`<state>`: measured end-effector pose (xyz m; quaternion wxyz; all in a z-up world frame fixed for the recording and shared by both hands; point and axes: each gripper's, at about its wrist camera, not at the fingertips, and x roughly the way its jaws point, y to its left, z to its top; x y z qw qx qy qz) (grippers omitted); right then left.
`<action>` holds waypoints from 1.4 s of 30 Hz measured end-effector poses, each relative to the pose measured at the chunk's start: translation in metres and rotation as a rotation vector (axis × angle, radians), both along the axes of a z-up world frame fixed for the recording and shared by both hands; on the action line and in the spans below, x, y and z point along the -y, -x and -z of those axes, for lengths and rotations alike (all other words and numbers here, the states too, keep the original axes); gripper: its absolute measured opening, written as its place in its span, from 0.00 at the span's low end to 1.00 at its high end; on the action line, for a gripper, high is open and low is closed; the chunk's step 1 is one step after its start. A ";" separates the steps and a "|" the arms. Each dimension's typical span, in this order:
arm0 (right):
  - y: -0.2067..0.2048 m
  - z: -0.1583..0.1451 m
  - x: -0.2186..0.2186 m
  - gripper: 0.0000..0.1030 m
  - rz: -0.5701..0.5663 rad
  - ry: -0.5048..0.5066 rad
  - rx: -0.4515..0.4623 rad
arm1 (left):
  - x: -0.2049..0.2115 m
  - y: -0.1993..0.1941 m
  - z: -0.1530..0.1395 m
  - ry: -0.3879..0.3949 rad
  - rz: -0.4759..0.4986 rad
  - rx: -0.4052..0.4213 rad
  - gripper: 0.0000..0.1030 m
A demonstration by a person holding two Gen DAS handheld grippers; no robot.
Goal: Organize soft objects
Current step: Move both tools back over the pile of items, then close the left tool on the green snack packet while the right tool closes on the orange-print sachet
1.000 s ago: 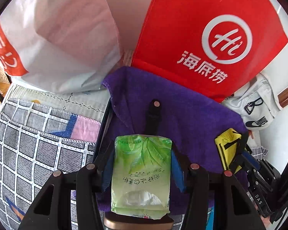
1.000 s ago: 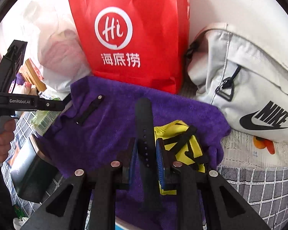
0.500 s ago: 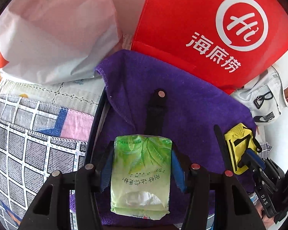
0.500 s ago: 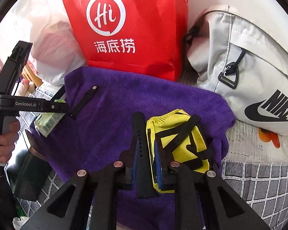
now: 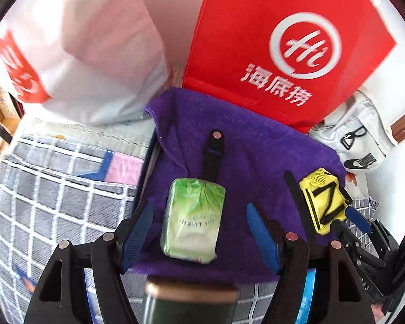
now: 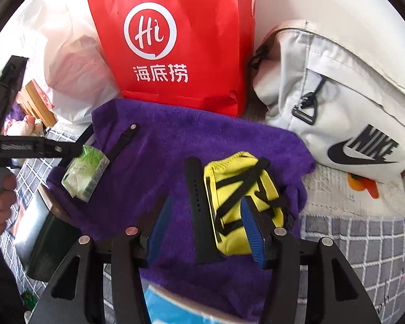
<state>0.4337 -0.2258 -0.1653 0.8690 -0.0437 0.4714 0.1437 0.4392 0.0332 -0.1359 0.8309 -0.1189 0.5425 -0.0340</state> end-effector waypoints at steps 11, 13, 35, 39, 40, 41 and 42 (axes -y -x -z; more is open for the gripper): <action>0.074 -0.044 0.012 0.72 0.048 0.011 0.092 | -0.017 0.074 -0.048 0.005 -0.034 0.106 0.68; 0.090 -0.049 0.014 0.72 0.055 -0.024 0.094 | -0.019 0.095 -0.055 -0.014 -0.033 0.147 0.68; 0.270 -0.015 -0.035 0.72 -0.037 -0.100 0.013 | -0.047 0.264 -0.012 -0.003 -0.010 0.130 0.68; 0.281 0.004 -0.050 0.72 -0.055 -0.104 -0.019 | -0.057 0.283 -0.002 -0.031 -0.035 0.122 0.68; 0.282 0.009 -0.053 0.72 -0.057 -0.109 -0.033 | -0.059 0.285 0.000 -0.038 -0.042 0.119 0.68; 0.283 0.012 -0.055 0.72 -0.057 -0.112 -0.042 | -0.061 0.288 0.003 -0.041 -0.052 0.115 0.68; 0.282 0.016 -0.057 0.72 -0.057 -0.116 -0.055 | -0.063 0.290 0.005 -0.039 -0.058 0.112 0.68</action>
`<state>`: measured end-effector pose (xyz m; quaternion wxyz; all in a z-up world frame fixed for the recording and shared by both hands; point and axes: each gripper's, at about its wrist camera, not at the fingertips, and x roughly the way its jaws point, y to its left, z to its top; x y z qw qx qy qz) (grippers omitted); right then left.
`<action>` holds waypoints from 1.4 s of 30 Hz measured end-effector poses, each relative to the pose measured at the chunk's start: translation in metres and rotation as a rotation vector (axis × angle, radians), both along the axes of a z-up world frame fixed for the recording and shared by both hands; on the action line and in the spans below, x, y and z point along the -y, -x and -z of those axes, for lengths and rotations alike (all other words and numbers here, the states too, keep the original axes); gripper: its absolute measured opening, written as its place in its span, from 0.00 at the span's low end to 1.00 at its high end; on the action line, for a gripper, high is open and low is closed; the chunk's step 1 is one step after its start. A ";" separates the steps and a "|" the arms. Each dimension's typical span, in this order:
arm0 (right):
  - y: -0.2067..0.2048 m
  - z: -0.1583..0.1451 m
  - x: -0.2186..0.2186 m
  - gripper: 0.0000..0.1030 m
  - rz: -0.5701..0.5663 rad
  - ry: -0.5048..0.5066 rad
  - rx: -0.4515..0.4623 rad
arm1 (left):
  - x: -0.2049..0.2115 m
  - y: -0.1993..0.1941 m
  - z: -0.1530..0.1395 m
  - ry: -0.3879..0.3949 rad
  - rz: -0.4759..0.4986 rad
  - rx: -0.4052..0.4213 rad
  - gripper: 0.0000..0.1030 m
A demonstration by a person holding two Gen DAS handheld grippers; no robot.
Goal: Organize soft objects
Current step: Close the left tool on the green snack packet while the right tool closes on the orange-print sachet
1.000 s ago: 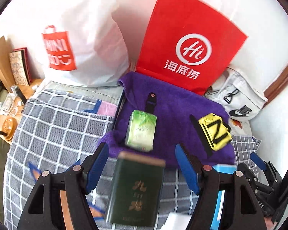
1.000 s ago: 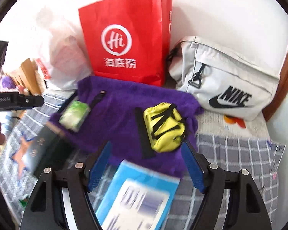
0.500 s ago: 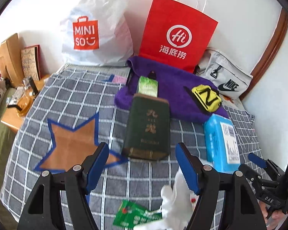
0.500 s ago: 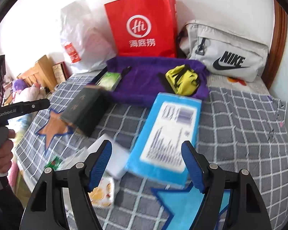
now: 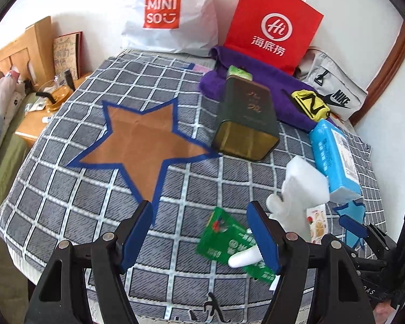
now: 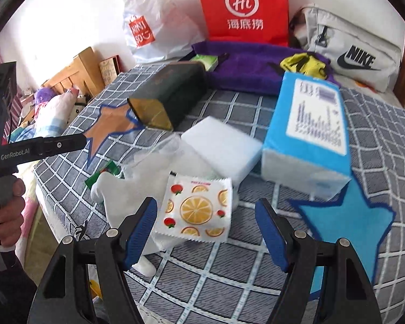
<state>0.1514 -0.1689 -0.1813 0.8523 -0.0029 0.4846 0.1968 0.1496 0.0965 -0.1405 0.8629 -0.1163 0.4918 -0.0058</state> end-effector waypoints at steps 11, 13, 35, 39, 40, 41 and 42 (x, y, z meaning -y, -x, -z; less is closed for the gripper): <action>-0.016 0.027 -0.019 0.71 0.007 0.004 -0.069 | -0.005 0.009 0.024 0.078 -0.032 -0.054 0.68; -0.016 0.026 -0.020 0.57 0.009 0.015 -0.047 | -0.007 0.012 0.025 0.078 -0.039 -0.060 0.68; 0.020 0.000 0.039 0.52 0.076 0.025 0.054 | 0.039 0.019 0.052 0.162 0.071 -0.139 0.68; 0.026 0.001 0.048 0.52 0.082 0.030 0.057 | 0.046 0.008 0.051 0.149 0.035 -0.117 0.68; 0.027 0.001 0.051 0.52 0.088 0.031 0.057 | 0.049 0.005 0.051 0.131 0.026 -0.109 0.69; 0.028 0.001 0.055 0.52 0.096 0.026 0.054 | 0.053 0.002 0.051 0.109 0.023 -0.102 0.70; 0.028 0.001 0.058 0.52 0.102 0.020 0.051 | 0.056 -0.001 0.052 0.089 0.021 -0.101 0.72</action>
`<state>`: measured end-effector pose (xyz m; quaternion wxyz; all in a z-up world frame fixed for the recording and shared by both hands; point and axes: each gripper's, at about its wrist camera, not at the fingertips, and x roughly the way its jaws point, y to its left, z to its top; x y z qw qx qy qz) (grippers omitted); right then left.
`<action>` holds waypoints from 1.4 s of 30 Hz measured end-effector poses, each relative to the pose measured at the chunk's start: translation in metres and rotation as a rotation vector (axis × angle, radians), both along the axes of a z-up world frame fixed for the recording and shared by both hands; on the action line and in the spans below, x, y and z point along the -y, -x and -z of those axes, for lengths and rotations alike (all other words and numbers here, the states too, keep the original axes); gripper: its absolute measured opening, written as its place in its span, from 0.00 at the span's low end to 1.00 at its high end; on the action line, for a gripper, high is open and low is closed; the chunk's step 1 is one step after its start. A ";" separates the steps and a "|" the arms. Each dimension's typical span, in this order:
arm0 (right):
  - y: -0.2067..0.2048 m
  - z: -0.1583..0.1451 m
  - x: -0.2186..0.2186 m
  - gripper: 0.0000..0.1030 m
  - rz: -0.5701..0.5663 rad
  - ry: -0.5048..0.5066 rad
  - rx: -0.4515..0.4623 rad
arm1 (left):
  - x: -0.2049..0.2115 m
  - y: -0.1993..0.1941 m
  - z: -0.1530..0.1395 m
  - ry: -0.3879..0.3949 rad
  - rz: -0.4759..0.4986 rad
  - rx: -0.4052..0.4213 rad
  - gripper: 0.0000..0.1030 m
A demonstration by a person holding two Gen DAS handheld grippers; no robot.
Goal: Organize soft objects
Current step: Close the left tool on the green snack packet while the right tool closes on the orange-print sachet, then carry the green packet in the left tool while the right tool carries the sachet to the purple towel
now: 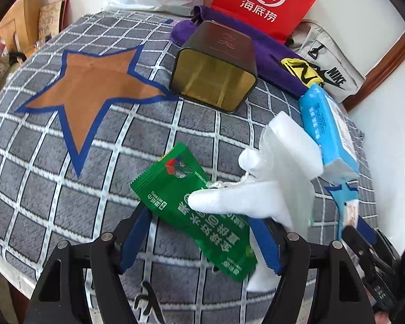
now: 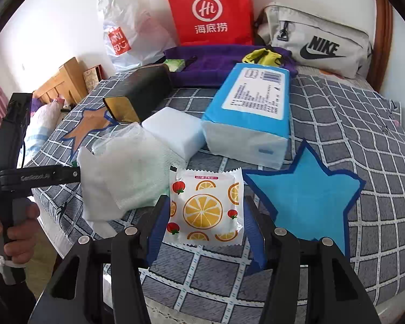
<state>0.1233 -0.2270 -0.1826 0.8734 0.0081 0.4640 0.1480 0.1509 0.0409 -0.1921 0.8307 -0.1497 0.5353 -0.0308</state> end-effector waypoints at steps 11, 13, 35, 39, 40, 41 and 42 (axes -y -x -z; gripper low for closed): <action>0.000 -0.001 0.017 0.52 0.028 -0.022 0.005 | 0.023 -0.006 0.002 -0.242 0.053 -0.001 0.65; 0.001 -0.001 0.018 0.52 0.030 -0.024 0.005 | 0.008 -0.003 0.002 -0.255 0.025 -0.006 0.65; 0.008 -0.001 0.003 0.52 -0.006 -0.021 -0.002 | -0.019 -0.014 0.007 -0.179 -0.053 0.051 0.75; 0.009 0.000 0.009 0.53 0.008 -0.015 -0.005 | -0.027 -0.024 0.000 -0.139 -0.040 0.068 0.67; 0.009 0.001 0.011 0.53 0.014 -0.015 -0.007 | -0.030 -0.024 -0.002 -0.127 -0.043 0.067 0.68; 0.009 0.002 0.012 0.53 0.018 -0.017 -0.009 | -0.031 -0.022 -0.006 -0.125 -0.043 0.070 0.69; 0.010 0.002 0.013 0.53 0.021 -0.021 -0.011 | -0.032 -0.019 -0.009 -0.136 -0.042 0.077 0.69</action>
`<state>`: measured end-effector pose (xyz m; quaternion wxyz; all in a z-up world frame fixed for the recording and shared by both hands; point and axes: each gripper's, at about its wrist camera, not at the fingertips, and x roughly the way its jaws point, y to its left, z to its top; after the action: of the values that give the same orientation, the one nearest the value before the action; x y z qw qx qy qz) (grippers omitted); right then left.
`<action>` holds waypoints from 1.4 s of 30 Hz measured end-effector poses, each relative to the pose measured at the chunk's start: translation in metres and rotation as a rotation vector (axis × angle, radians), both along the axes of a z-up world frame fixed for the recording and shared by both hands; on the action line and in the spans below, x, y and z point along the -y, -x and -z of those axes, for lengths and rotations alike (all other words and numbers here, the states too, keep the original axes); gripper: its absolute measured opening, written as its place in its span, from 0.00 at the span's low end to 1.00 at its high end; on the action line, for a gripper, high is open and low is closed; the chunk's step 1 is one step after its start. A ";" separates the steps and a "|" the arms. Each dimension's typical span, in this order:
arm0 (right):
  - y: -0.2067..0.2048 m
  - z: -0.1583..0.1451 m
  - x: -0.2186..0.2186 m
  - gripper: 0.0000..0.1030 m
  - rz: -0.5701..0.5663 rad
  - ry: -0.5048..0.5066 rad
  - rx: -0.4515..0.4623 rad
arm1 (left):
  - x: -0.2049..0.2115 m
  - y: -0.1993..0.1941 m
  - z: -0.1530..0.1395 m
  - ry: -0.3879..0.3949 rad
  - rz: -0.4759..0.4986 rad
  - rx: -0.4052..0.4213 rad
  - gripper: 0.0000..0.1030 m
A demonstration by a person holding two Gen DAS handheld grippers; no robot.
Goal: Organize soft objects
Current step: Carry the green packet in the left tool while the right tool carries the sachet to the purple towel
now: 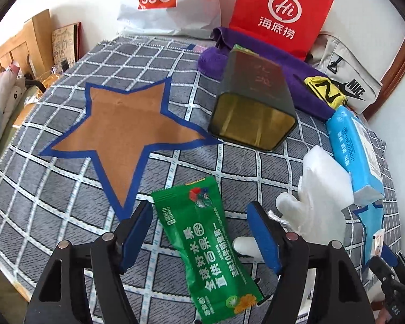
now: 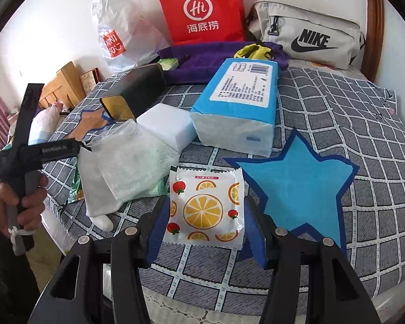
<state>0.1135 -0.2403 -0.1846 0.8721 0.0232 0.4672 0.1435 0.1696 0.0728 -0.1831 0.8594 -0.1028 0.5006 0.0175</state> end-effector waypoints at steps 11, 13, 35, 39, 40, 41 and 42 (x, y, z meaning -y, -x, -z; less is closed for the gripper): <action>-0.001 -0.001 -0.007 0.53 -0.018 0.006 0.002 | 0.002 0.036 0.006 -0.003 -0.022 -0.068 0.70; -0.001 -0.001 -0.008 0.53 -0.022 0.013 0.002 | 0.008 0.032 0.009 -0.005 -0.009 -0.067 0.70; -0.001 -0.017 0.009 0.51 0.037 0.016 0.041 | -0.004 0.032 -0.008 -0.047 -0.006 0.026 0.25; -0.001 -0.029 0.011 0.51 0.041 0.020 0.064 | -0.011 0.031 -0.027 -0.012 -0.011 0.053 0.25; -0.001 -0.032 0.011 0.51 0.043 0.022 0.069 | -0.011 0.029 -0.033 -0.003 -0.009 0.061 0.25; -0.002 -0.036 0.011 0.51 0.045 0.025 0.074 | -0.011 0.028 -0.039 0.000 -0.009 0.071 0.25; -0.002 -0.039 0.011 0.51 0.045 0.025 0.079 | -0.010 0.027 -0.043 -0.001 -0.005 0.079 0.25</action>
<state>0.1157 -0.2516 -0.1452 0.8930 0.0169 0.4337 0.1188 0.1428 0.0826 -0.1401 0.8784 -0.1041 0.4661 0.0160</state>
